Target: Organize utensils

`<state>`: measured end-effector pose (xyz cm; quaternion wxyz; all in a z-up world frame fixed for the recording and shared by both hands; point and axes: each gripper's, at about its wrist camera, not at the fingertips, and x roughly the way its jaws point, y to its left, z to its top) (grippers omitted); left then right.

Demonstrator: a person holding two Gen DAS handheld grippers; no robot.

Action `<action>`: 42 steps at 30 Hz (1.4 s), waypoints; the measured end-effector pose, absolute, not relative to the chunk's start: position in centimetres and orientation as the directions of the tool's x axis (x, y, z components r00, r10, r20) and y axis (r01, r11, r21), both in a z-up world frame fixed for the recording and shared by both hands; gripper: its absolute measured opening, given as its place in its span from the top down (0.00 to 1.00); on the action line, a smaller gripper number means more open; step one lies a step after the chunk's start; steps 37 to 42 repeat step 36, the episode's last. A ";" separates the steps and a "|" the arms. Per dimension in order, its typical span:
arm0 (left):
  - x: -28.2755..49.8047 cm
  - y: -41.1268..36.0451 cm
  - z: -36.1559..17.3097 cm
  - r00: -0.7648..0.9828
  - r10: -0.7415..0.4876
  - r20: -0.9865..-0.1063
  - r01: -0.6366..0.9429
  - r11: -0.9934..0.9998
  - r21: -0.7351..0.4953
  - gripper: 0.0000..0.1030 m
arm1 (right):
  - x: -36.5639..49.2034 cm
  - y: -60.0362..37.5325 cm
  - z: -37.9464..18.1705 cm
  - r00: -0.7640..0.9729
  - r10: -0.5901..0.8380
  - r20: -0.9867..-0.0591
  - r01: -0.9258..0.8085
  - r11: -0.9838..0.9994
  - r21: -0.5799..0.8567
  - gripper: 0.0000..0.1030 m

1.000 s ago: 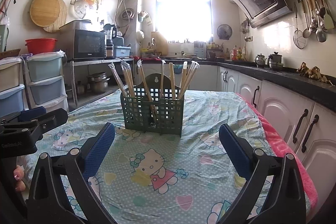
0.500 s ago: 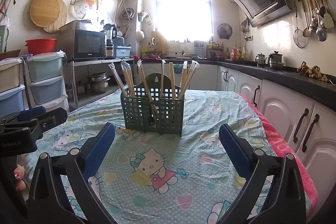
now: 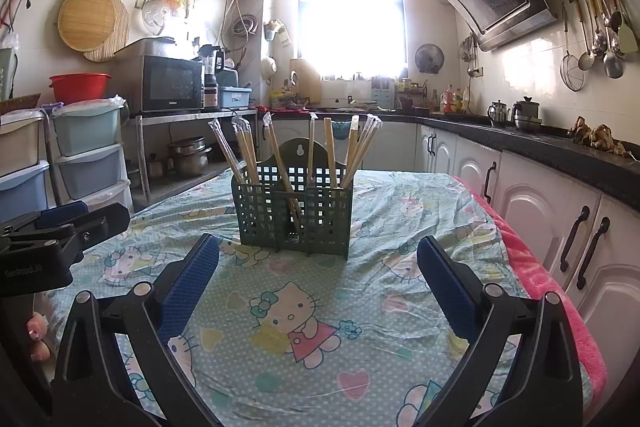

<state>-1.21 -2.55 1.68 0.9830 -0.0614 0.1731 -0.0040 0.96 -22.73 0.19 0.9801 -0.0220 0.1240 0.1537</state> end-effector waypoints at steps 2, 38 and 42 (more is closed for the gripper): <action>-1.2 -2.6 1.6 0.939 -0.030 -0.342 -0.013 0.992 -0.123 0.10 | 1.0 -22.7 0.2 0.921 0.297 -0.251 -0.308 0.951 -0.004 0.06; 10.9 10.6 1.5 0.802 0.227 -0.552 -0.306 0.951 -0.054 0.10 | 17.7 -31.8 -2.2 0.756 -0.039 -0.654 0.071 0.997 0.023 0.06; 10.9 10.6 1.5 0.802 0.227 -0.552 -0.306 0.951 -0.054 0.10 | 17.7 -31.8 -2.2 0.756 -0.039 -0.654 0.071 0.997 0.023 0.06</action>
